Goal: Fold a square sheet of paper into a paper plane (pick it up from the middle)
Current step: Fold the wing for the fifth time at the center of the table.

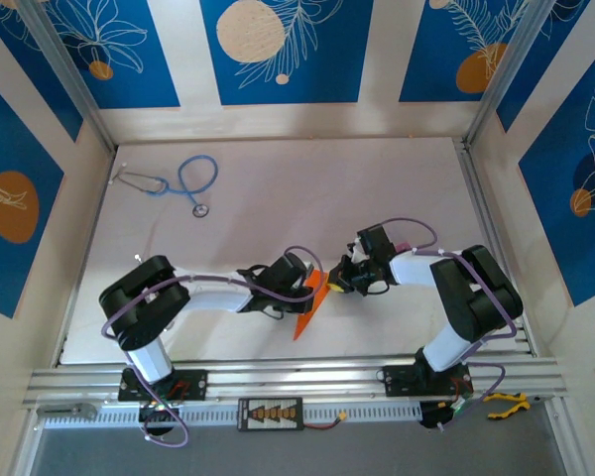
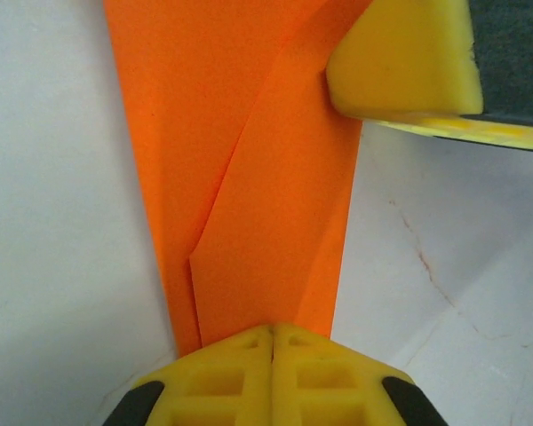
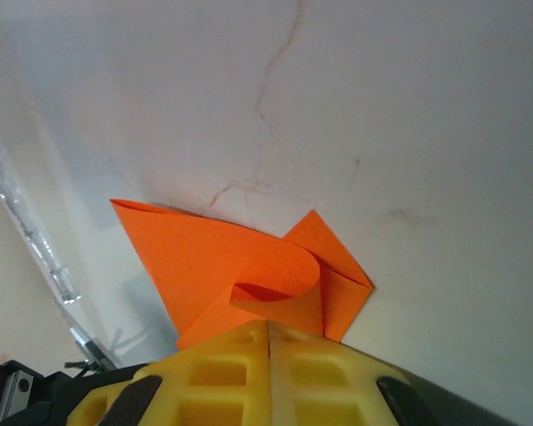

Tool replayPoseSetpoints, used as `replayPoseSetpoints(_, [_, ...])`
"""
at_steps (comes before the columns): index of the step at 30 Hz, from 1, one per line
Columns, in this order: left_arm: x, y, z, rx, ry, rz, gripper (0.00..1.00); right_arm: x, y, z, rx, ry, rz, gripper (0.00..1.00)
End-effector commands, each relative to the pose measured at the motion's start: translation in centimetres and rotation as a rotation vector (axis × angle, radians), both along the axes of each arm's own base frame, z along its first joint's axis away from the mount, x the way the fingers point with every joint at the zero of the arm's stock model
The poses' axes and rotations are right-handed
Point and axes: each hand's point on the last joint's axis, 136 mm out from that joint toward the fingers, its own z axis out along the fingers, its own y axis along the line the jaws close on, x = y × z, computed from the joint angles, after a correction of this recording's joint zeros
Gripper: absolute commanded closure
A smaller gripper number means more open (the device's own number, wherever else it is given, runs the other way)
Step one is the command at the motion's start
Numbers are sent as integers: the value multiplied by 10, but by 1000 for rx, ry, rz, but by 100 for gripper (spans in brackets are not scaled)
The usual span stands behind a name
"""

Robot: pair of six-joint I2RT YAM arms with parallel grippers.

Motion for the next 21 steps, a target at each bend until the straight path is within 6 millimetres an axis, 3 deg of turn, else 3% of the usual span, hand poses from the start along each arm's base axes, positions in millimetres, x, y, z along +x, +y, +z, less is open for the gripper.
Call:
replayPoseSetpoints(1, [-29, 38, -44, 130, 126, 24, 98, 9, -17, -5, -101, -28, -18, 100])
replayPoseSetpoints(9, [-37, 44, -50, 127, 150, 25, 100, 45, -45, 0, -182, -69, -135, 100])
replayPoseSetpoints(14, [-35, 39, -48, 117, 148, 21, 100, 55, -53, 14, -197, -109, -188, 100])
replayPoseSetpoints(21, [-34, 37, -47, 107, 149, 25, 100, 37, -19, 55, -19, -250, -95, 97])
